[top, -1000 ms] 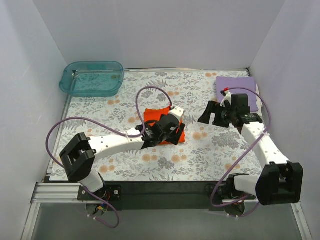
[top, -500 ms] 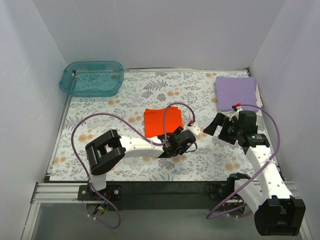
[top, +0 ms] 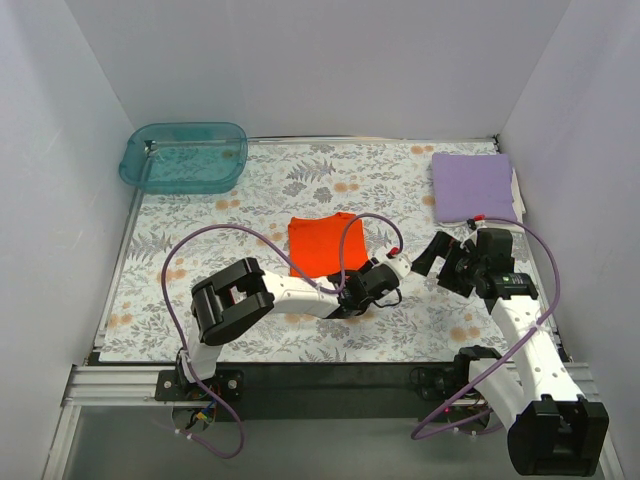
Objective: Fold and stack the t-shirts
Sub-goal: Neatly place the folded tshirt to the corner
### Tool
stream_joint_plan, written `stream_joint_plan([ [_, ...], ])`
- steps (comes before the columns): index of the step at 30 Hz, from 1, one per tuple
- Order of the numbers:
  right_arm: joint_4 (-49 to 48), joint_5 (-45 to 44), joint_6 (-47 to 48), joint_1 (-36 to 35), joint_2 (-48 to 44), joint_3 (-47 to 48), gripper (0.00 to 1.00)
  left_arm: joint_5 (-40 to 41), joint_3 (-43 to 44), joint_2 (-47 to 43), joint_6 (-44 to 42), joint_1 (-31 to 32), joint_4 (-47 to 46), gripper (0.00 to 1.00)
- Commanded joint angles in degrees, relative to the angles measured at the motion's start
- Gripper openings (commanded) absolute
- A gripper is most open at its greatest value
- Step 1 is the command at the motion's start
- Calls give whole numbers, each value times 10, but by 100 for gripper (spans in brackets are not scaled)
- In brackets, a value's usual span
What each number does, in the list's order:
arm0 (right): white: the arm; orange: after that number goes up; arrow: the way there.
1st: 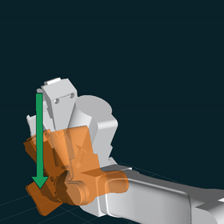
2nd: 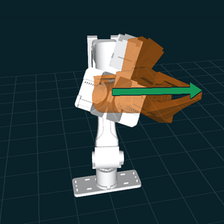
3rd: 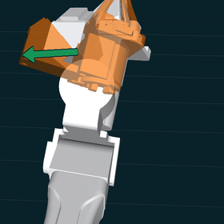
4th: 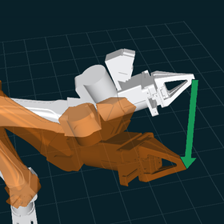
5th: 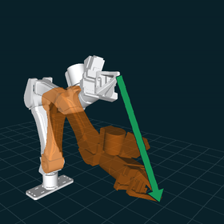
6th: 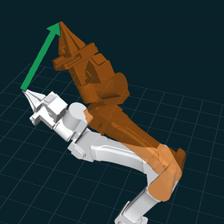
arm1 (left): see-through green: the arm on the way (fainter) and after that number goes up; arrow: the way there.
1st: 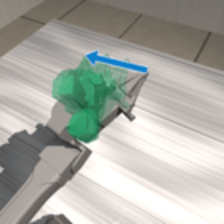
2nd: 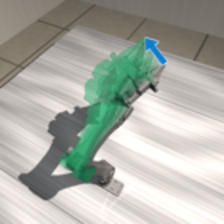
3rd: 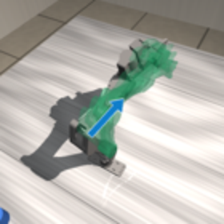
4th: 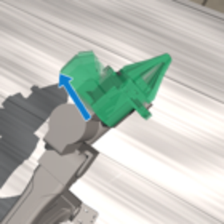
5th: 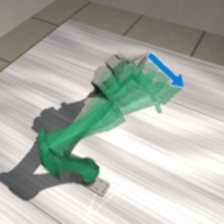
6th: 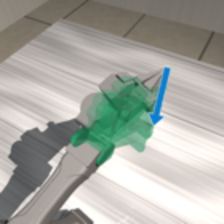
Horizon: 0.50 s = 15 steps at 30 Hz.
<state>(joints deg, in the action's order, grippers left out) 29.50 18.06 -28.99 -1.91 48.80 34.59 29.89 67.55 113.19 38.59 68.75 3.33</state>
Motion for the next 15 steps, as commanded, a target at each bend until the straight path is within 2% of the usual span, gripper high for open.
stream_joint_plan([
  [1,-12,-15,-18,2,4,0,98,17,4,-1,-13,2,-10,30],
  [4,-29,-3,-33,4,14,-7,98,21,-5,-10,-11,1,-10,22],
  [8,-73,26,-62,5,24,-22,98,21,-13,-28,4,-7,-10,1],
  [15,-190,94,-105,5,82,-51,98,-24,-42,-116,69,-42,-16,0],
])
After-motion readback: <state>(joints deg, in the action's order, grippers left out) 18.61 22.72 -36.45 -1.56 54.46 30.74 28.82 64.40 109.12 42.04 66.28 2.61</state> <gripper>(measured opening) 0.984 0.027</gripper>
